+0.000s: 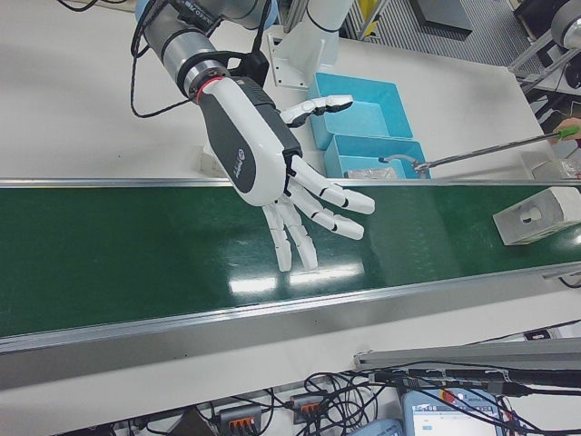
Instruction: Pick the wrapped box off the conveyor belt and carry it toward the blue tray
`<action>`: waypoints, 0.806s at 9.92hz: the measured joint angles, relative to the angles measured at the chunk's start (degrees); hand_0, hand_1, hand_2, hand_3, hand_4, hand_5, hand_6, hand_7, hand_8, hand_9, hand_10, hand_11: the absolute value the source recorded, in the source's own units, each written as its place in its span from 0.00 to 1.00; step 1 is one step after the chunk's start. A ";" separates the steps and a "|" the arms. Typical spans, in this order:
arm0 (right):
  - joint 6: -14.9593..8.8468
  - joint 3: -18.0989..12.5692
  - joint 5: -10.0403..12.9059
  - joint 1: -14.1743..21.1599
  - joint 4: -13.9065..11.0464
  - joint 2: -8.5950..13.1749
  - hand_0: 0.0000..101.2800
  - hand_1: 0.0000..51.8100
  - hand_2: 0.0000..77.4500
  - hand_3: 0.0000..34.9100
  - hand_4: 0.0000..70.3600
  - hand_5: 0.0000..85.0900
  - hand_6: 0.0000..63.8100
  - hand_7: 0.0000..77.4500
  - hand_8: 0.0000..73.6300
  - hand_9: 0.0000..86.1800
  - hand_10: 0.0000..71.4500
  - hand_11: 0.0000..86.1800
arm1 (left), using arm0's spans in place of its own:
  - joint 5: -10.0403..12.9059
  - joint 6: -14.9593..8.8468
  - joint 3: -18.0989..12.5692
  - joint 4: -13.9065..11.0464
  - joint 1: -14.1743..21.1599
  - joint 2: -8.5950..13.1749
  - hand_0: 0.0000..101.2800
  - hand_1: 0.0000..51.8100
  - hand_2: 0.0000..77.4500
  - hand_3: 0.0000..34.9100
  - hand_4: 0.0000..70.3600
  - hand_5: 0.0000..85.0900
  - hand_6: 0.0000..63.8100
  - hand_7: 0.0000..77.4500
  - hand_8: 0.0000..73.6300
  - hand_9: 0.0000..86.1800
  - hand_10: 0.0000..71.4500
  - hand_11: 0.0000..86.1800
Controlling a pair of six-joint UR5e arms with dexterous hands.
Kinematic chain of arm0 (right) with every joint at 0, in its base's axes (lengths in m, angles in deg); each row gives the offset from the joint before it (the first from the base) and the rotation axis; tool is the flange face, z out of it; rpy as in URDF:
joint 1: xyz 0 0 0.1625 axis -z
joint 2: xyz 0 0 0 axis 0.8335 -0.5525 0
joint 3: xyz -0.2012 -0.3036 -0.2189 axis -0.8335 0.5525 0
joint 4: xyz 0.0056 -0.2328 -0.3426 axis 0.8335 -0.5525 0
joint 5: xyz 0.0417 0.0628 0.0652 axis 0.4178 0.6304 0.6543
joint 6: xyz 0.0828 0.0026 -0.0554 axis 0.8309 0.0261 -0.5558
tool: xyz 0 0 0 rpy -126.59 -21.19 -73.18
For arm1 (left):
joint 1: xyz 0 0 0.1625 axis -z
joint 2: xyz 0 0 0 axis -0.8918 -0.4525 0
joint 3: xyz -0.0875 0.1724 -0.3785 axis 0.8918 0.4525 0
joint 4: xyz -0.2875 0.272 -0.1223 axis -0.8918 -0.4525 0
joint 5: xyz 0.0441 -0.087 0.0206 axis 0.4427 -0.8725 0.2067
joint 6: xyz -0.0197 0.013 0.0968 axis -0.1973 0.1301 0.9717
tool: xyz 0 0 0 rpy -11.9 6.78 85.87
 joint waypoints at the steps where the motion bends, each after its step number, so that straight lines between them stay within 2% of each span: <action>1: 0.01 -0.44 -0.06 -0.12 0.01 -0.17 0.42 0.18 0.17 0.88 0.17 0.21 0.00 0.21 0.00 0.02 0.00 0.01 | 0.00 0.00 0.00 0.00 0.00 0.00 0.00 0.00 0.01 0.00 0.00 0.01 0.00 0.01 0.01 0.00 0.01 0.00; 8: -0.01 -0.70 -0.07 1.30 -0.09 -1.16 0.42 0.18 0.17 0.88 0.18 0.20 0.00 0.21 0.00 0.02 0.00 0.01 | 0.00 0.00 0.00 0.00 0.00 0.00 0.00 0.00 0.01 0.00 0.00 0.01 0.00 0.01 0.01 0.00 0.01 0.00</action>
